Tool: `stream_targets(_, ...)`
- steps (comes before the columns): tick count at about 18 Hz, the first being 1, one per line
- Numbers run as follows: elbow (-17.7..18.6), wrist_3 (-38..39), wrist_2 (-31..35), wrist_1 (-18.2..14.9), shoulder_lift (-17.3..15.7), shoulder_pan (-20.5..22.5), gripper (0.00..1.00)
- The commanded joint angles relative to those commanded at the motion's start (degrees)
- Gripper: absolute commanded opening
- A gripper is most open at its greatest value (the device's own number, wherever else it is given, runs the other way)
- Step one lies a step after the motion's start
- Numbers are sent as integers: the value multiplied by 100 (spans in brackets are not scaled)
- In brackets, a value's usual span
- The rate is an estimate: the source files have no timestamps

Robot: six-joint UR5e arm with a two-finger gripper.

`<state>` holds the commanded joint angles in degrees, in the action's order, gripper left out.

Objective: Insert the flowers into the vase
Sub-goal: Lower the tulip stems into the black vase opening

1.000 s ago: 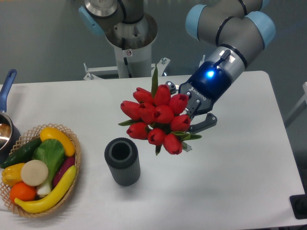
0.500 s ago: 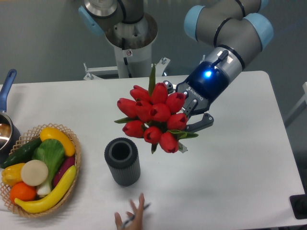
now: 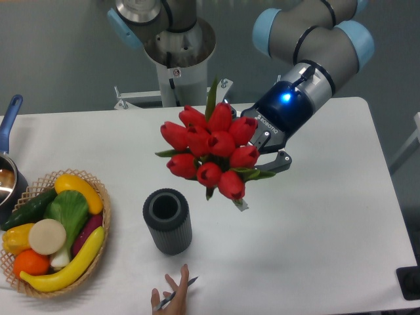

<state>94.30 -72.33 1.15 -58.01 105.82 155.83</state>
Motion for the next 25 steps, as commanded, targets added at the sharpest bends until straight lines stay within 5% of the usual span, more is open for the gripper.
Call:
stream_targets(13,396,9,-835,0,-53,-158,38)
stream_targets(25,783,-62,-827,9,-62,-510,38)
